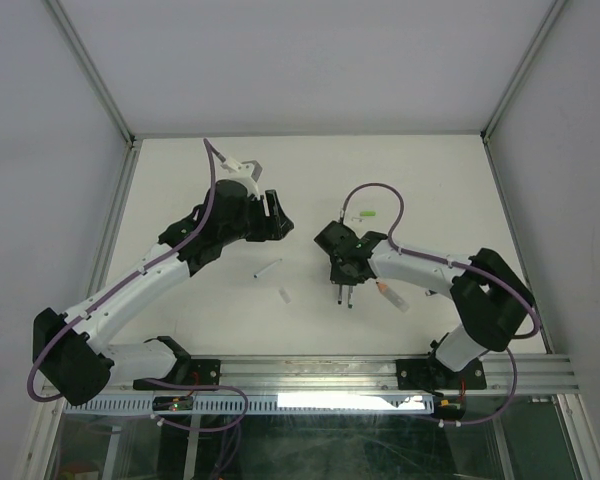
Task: Insert the pens into the pen caps
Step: Place the pen at the center of the board.
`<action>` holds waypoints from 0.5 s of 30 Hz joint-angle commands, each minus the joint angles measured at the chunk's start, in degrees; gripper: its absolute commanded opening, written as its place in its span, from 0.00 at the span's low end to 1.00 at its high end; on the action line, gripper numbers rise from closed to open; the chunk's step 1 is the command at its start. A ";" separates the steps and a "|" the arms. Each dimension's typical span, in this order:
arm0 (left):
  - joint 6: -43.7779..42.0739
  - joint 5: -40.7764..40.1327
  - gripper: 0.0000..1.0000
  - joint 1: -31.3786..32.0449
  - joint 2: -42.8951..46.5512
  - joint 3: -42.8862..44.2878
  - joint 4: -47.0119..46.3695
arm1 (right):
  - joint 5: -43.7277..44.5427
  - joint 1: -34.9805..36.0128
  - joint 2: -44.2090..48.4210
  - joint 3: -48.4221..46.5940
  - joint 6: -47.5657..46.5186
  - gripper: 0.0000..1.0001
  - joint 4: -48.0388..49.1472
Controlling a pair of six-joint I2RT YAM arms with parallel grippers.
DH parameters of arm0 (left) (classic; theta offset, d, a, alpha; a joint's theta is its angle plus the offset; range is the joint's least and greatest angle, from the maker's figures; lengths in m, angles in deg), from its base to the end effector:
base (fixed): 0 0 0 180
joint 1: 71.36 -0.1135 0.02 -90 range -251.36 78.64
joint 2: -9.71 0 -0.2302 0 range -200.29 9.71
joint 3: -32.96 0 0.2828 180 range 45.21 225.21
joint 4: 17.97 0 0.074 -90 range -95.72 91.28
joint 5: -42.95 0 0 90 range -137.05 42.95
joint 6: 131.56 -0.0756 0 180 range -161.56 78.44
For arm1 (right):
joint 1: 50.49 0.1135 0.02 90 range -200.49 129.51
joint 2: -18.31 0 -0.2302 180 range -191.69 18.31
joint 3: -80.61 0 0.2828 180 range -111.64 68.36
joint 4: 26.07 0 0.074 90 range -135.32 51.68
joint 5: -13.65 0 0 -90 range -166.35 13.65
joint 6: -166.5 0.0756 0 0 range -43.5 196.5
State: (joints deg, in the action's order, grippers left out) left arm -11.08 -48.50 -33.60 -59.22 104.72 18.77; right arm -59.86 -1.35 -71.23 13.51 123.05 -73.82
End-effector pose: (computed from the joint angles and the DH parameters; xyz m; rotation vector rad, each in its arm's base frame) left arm 0.2730 -0.2090 0.2588 0.1270 2.2337 -0.6451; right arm 0.2316 0.2349 0.0979 0.0073 2.6986 0.0869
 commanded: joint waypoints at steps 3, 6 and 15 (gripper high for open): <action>0.64 -0.13 0.61 -0.67 1.60 -0.69 -1.20 | 1.75 1.15 -3.06 -3.83 3.13 0.13 0.17; 0.72 -0.05 0.62 -0.71 1.61 -0.75 -1.20 | 2.27 1.22 -4.23 -3.94 3.29 0.15 0.22; 0.63 -0.11 0.61 -0.70 2.15 -1.43 -1.18 | 2.68 1.21 -7.84 -4.21 3.82 0.21 0.44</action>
State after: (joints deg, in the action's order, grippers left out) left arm -10.88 -48.50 -33.60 -59.17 103.60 19.38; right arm -59.14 -0.36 -77.54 11.19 124.97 -73.98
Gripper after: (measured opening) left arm 0.613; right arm 0.191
